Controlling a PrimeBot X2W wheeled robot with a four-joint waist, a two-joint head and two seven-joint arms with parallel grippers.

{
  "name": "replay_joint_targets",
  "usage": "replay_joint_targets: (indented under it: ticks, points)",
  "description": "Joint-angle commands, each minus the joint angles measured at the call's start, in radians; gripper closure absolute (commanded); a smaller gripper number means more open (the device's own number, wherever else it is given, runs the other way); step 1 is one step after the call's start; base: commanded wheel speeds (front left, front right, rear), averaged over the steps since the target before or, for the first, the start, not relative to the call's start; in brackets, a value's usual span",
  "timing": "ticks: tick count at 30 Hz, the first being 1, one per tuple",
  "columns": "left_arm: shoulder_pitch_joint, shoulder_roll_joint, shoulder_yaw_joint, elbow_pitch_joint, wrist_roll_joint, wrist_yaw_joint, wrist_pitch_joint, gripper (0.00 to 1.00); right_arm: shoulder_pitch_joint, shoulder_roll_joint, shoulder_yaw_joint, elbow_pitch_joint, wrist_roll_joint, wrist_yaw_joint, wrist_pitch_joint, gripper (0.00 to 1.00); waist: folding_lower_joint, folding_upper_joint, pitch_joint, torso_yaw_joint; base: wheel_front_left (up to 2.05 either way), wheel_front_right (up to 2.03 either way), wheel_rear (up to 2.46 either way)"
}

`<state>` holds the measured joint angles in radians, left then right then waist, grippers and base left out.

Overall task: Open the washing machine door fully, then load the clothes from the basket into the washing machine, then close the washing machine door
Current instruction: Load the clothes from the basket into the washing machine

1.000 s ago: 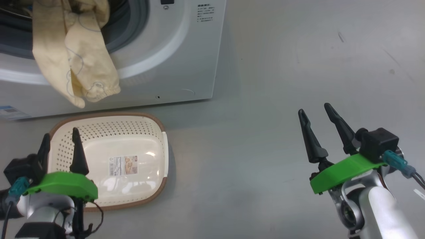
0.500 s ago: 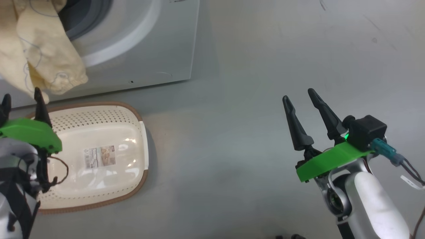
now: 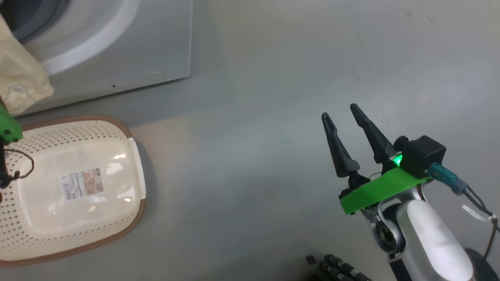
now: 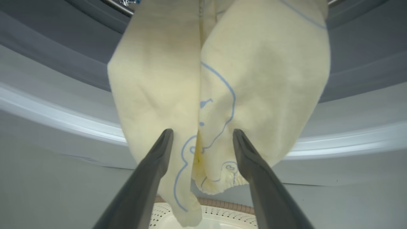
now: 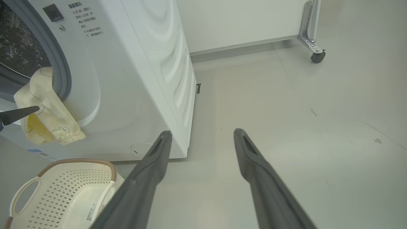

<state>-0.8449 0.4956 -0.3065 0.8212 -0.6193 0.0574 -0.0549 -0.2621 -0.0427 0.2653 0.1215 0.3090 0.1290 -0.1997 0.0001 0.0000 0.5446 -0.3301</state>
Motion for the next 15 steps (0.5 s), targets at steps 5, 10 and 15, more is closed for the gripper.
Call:
replay_joint_targets:
  ticks: [5,10,15]
  points:
    - [-0.07,0.061,0.027,0.038,-0.003,-0.012,0.023,0.0,-0.023,-0.008,0.026,-0.014,0.015,0.002,-0.02,0.0,-0.0001,0.0,0.018,-0.021,0.0,0.0,0.0]
    - [-0.11,0.069,0.023,0.093,-0.002,-0.011,0.037,0.61,-0.031,-0.008,0.036,-0.003,0.024,0.002,-0.029,0.0,-0.0001,0.0,0.03,-0.036,0.0,0.0,0.0]
    - [-0.136,0.069,0.015,0.129,-0.002,-0.015,0.047,1.0,-0.035,-0.008,0.032,0.005,0.031,0.002,-0.037,0.0,-0.0001,0.0,0.039,-0.036,0.0,0.0,0.0]
